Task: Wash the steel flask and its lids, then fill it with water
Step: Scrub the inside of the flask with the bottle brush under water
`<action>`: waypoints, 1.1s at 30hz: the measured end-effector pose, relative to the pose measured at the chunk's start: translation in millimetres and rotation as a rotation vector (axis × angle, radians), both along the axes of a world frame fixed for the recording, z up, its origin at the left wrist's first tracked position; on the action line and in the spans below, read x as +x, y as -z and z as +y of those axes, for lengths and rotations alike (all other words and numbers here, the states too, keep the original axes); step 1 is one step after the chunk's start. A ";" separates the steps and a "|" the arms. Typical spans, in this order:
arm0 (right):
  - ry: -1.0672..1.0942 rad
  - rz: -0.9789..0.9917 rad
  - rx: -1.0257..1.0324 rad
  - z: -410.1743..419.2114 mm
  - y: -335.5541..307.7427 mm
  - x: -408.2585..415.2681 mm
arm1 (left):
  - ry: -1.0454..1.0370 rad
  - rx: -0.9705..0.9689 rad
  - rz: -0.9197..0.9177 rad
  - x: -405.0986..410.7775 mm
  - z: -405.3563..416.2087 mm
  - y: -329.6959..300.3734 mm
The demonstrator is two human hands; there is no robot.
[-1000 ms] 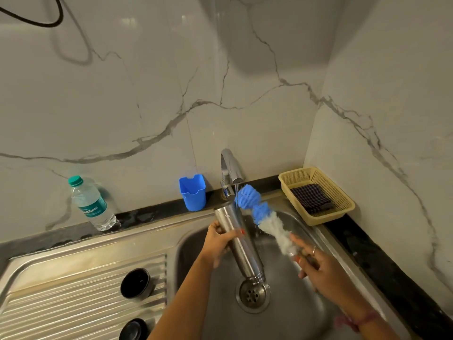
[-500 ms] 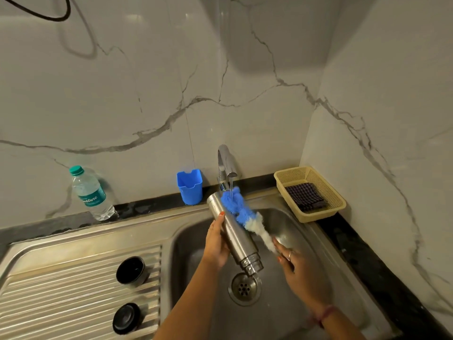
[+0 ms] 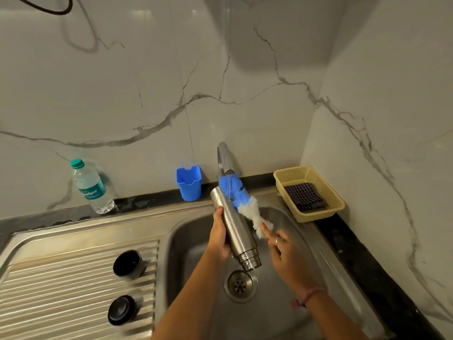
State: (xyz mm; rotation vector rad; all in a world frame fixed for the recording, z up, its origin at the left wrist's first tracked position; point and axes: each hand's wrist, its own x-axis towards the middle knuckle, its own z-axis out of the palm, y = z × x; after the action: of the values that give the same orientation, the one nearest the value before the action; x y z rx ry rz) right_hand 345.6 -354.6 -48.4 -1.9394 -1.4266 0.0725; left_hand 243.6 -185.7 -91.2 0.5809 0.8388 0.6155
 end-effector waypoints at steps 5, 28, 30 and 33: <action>-0.062 0.041 -0.027 -56.2 23.3 -13.9 | 0.002 0.010 -0.023 -4.6 3.8 9.8; -0.144 0.226 0.070 0.7 20.3 0.8 | -0.055 -0.014 -0.141 1.5 -3.4 -6.8; -0.119 0.237 0.044 20.3 14.9 3.7 | -0.040 -0.025 -0.129 4.6 -8.6 -10.8; -0.141 0.236 0.049 12.1 17.3 1.7 | -0.070 -0.018 -0.119 2.8 -5.1 -8.8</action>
State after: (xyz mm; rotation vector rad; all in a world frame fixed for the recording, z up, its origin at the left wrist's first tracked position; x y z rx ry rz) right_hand 347.2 -342.5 -65.7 -1.7259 -1.3903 0.3185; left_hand 246.5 -190.8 -82.4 0.4956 0.7546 0.6992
